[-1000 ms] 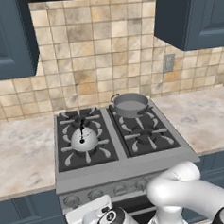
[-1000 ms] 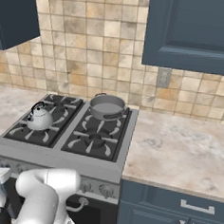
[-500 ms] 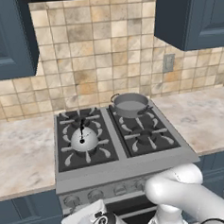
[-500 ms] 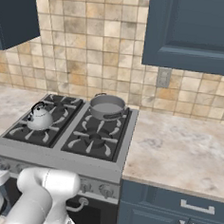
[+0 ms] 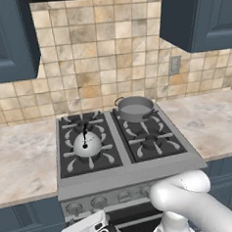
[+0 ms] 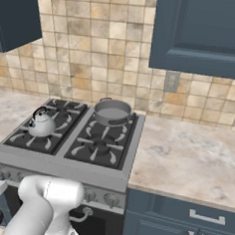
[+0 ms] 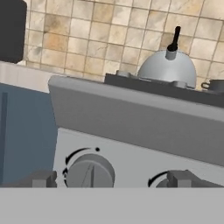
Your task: Pick the kettle from the counter and place it on a stove burner. Then turn the burner on.
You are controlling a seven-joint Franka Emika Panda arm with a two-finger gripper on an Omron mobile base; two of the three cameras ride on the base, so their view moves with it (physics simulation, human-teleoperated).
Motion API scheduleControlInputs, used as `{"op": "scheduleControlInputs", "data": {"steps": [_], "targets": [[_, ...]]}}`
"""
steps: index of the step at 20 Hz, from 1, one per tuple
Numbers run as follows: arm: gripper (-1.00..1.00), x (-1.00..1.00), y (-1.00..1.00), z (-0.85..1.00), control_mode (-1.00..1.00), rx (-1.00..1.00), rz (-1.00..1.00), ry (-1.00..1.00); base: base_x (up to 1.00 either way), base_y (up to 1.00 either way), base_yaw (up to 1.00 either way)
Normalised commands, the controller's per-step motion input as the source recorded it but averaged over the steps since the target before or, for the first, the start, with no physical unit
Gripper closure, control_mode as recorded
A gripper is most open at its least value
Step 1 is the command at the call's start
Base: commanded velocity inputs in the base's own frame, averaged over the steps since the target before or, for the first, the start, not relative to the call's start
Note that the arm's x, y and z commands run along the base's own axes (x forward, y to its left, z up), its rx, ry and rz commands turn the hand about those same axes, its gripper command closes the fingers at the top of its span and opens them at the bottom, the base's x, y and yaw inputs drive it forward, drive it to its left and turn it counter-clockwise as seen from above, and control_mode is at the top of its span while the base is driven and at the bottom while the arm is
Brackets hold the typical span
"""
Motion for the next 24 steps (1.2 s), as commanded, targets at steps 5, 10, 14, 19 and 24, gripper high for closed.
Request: {"op": "scheduleControlInputs", "data": {"steps": [5, 10, 14, 19, 24], "targets": [[-1.0, 0.1, 0.0, -0.11, -1.0, 0.0, 0.0, -0.03, 0.0, 0.0, 0.0], [-1.0, 0.15, 0.0, -0.08, -1.0, 0.0, 0.0, -0.02, 0.0, 0.0, 0.0], [-1.0, 0.17, 0.04, -0.21, -1.0, -0.01, 0.0, -0.02, 0.0, 0.0, 0.0], [-1.0, 0.15, 0.14, -0.18, -1.0, -0.01, 0.0, -0.03, 0.0, 0.0, 0.0], [-1.0, 0.19, 0.19, -0.19, -1.0, -0.02, 0.0, -0.02, 0.0, 0.0, 0.0]]}}
